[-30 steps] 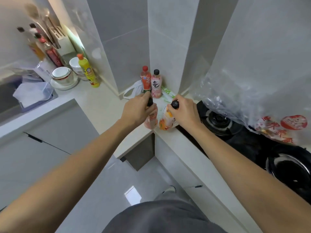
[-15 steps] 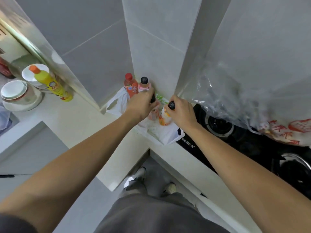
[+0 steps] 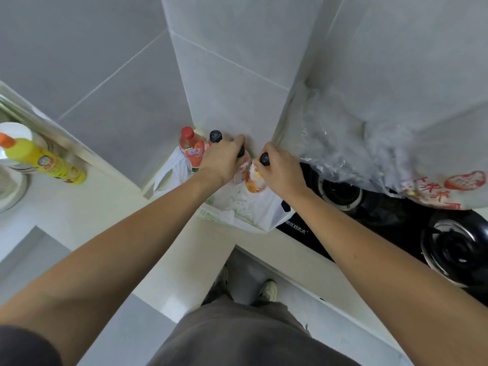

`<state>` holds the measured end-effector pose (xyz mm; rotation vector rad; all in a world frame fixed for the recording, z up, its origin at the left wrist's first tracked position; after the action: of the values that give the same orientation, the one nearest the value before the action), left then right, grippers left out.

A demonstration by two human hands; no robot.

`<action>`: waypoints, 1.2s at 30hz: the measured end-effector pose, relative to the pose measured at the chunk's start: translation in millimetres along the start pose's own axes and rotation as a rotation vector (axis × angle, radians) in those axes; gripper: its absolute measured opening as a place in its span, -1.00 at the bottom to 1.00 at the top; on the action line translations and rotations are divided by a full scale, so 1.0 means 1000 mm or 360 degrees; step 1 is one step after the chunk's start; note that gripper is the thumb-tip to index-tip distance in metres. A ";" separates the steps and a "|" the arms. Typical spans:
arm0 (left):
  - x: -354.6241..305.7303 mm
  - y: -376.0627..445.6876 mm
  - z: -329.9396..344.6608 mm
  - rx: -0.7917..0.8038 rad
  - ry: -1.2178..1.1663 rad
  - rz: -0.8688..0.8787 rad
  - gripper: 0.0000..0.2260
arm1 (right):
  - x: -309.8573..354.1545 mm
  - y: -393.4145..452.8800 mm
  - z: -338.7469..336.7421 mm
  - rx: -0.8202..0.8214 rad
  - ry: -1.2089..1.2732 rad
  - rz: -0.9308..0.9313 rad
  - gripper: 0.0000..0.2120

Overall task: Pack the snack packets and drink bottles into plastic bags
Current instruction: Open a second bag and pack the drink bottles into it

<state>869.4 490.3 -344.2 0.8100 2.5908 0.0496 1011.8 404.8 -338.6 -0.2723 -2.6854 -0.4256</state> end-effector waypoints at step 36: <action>-0.226 -0.053 -0.010 -0.0140 0.0071 0.0968 -0.51 | -0.104 -0.177 -0.178 -0.0373 -0.0617 0.0608 -0.45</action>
<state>1003.8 322.5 -256.3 1.5399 2.2653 0.3574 1125.1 167.0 -272.4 -1.0095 -2.8496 -0.6177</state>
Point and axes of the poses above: each hand's wrist, its own y-axis towards the middle knuckle, its own z-axis out of the palm, x = y × z, the point moved 3 cm from there along y, towards the middle knuckle, and after that the axes turned 12 degrees about -x, right-handed, at the moved point
